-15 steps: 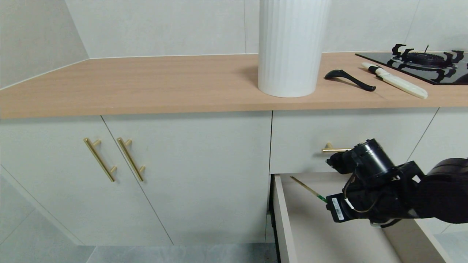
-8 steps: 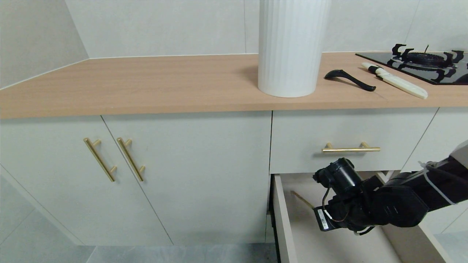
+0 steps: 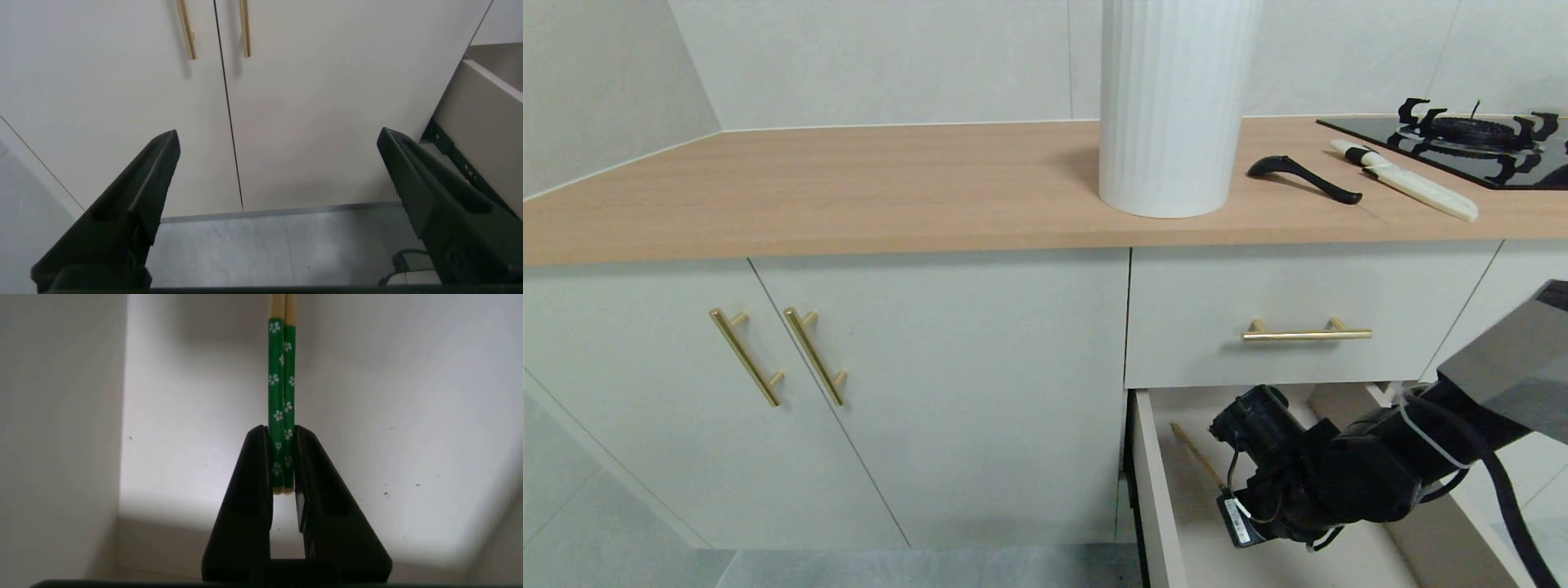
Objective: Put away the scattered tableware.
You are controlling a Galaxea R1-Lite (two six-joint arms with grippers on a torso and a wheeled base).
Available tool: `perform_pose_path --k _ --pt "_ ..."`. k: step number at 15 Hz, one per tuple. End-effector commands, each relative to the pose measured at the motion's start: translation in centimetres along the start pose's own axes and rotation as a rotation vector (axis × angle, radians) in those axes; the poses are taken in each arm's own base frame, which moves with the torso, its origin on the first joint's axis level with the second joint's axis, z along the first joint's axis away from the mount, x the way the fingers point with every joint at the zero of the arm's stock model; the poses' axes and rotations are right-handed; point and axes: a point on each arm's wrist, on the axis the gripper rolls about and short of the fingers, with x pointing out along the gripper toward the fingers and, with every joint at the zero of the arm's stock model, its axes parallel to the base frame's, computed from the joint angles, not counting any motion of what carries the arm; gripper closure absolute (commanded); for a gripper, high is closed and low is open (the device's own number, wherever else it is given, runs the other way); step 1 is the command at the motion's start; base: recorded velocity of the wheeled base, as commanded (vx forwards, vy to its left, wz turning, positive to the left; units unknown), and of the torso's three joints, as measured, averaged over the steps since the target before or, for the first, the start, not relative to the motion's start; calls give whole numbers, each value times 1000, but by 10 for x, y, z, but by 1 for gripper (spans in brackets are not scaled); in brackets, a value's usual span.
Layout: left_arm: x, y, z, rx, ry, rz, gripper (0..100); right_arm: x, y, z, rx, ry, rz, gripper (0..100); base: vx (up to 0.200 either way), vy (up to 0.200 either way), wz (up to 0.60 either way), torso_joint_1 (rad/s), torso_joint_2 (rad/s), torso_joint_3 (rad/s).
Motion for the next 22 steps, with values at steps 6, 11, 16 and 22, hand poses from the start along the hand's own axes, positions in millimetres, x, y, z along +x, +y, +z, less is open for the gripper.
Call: perform_pose_path --k 6,11,16,22 --pt "0 0 0 0 2 0 0 31 18 -10 -7 50 0 100 0 0 0 0 0 0" --pt "0 0 0 0 2 0 0 33 18 -11 -8 55 -3 100 0 0 0 0 0 0" --pt "0 0 0 0 2 0 0 33 18 -11 -8 55 -3 0 0 0 0 0 0 0" --pt "0 0 0 0 2 0 0 30 18 -9 -6 44 -2 0 0 0 0 0 0 0"
